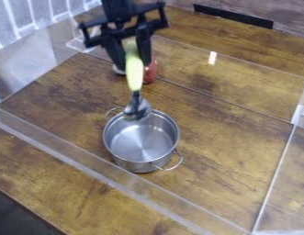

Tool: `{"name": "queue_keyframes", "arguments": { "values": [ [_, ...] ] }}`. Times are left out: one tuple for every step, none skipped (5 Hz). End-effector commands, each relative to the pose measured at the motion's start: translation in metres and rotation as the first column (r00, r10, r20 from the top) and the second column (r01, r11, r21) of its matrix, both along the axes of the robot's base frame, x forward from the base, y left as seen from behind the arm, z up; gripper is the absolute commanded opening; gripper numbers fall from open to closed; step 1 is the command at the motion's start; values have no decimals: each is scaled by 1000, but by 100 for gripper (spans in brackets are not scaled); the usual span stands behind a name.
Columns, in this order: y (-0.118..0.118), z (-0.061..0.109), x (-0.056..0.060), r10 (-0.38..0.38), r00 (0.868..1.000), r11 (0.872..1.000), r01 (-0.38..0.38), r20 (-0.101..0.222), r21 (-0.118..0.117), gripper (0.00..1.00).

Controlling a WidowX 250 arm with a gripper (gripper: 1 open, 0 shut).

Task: Move the green spoon to the left

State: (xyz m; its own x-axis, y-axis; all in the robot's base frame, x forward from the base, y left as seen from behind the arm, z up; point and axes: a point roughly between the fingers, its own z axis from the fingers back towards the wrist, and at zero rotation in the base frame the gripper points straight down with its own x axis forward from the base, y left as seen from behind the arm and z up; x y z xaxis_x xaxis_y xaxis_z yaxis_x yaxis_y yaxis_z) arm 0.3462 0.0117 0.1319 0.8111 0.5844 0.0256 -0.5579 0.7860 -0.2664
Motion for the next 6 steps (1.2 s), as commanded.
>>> {"name": "queue_keyframes", "arguments": {
  "values": [
    [10, 33, -10, 19, 994, 1000, -18, 106, -10, 0],
    [18, 28, -18, 30, 993, 999, -27, 115, -27, 0],
    [23, 31, -15, 36, 992, 999, -32, 123, -39, 0],
    [28, 29, -11, 56, 990, 998, -50, 128, -50, 0],
    [33, 24, -6, 70, 989, 996, -63, 127, -58, 0],
    [46, 22, -11, 11, 992, 998, -4, 125, -58, 0]
  ]
}}
